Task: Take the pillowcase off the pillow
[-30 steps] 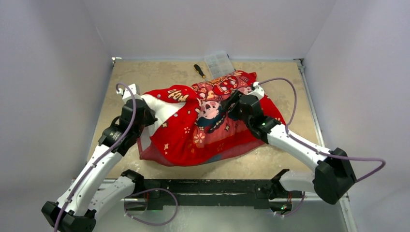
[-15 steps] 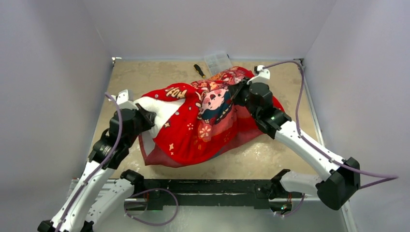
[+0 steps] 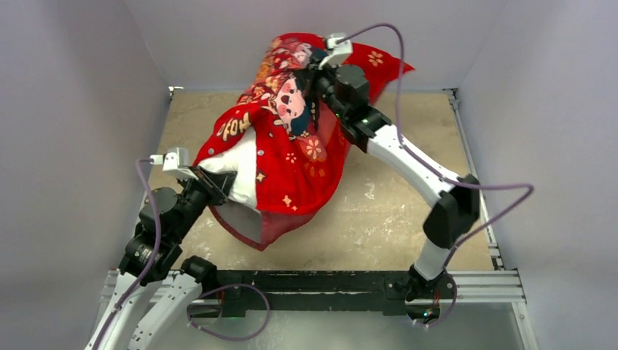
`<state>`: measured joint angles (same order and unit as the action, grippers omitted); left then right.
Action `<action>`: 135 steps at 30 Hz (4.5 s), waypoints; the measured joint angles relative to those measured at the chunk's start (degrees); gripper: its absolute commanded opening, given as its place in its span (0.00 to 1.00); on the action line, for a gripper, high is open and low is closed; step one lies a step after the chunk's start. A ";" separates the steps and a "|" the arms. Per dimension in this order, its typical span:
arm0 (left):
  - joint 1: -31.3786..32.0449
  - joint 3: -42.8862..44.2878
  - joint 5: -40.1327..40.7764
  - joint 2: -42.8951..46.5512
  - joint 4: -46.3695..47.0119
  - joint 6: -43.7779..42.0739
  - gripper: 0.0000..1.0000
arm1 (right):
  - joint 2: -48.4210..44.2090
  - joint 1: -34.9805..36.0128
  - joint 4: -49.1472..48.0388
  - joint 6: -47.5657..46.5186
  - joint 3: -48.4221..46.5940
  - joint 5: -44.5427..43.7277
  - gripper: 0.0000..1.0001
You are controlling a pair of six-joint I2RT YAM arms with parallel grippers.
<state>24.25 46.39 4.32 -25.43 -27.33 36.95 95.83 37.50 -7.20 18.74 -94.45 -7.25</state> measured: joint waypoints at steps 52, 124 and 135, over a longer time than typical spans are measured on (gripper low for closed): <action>11.06 13.51 3.78 -24.13 -16.81 -0.87 0.82 | -16.26 -5.55 -2.21 17.42 50.36 4.55 0.86; 16.63 36.74 11.43 -69.18 -0.50 -13.29 0.00 | -27.36 13.33 3.65 20.70 53.55 5.05 0.99; 14.88 34.42 10.88 -68.74 0.81 -12.24 0.00 | -12.98 15.52 -4.20 25.83 52.59 -4.02 0.00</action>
<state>39.13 80.82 15.20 -94.17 -26.52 24.71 82.85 53.01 -11.40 44.58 -41.87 -11.27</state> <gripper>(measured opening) 0.033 0.071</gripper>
